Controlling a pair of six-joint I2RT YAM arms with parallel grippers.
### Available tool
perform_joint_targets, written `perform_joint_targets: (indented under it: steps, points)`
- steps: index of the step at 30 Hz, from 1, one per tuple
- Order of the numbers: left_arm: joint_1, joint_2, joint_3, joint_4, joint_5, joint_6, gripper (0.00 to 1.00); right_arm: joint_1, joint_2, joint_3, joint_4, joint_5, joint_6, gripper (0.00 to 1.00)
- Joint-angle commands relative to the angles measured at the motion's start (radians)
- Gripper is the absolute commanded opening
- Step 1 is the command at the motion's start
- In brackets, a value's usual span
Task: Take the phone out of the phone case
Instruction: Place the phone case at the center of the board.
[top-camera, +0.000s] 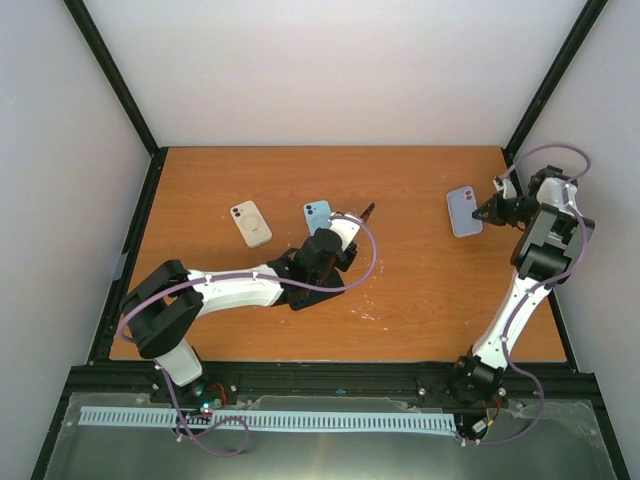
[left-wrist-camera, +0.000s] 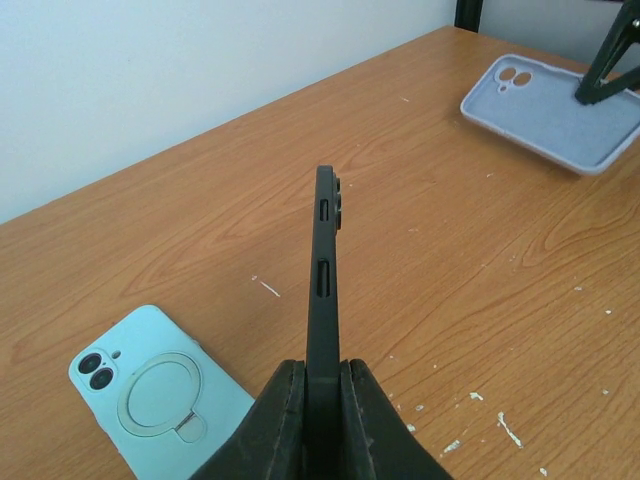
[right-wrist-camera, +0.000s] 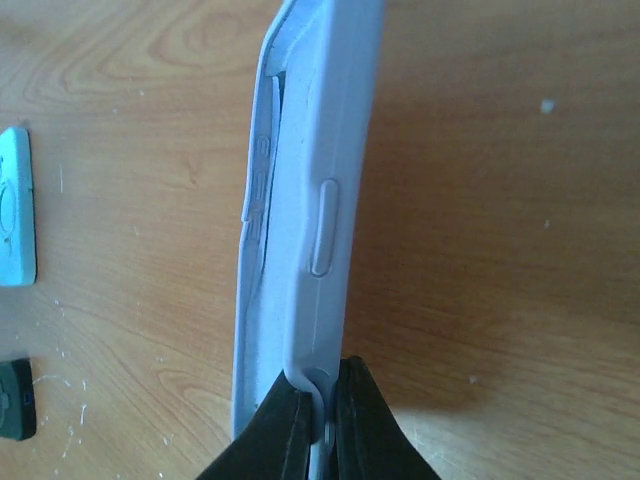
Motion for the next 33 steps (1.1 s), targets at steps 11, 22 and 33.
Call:
perform_joint_targets:
  steps: [11,22,33]
  points:
    - [-0.008,-0.004,0.018,0.092,-0.002,0.007,0.0,-0.005,0.115,0.044,-0.119,0.016,-0.043,0.13]
    - [-0.01,0.019,0.008,0.095,-0.013,0.019,0.0,-0.015,-0.138,-0.123,0.052,0.133,0.137,0.55]
    - [-0.024,0.131,0.049,0.121,-0.045,0.05,0.0,0.223,-0.391,-0.372,0.03,-0.034,0.225,0.59]
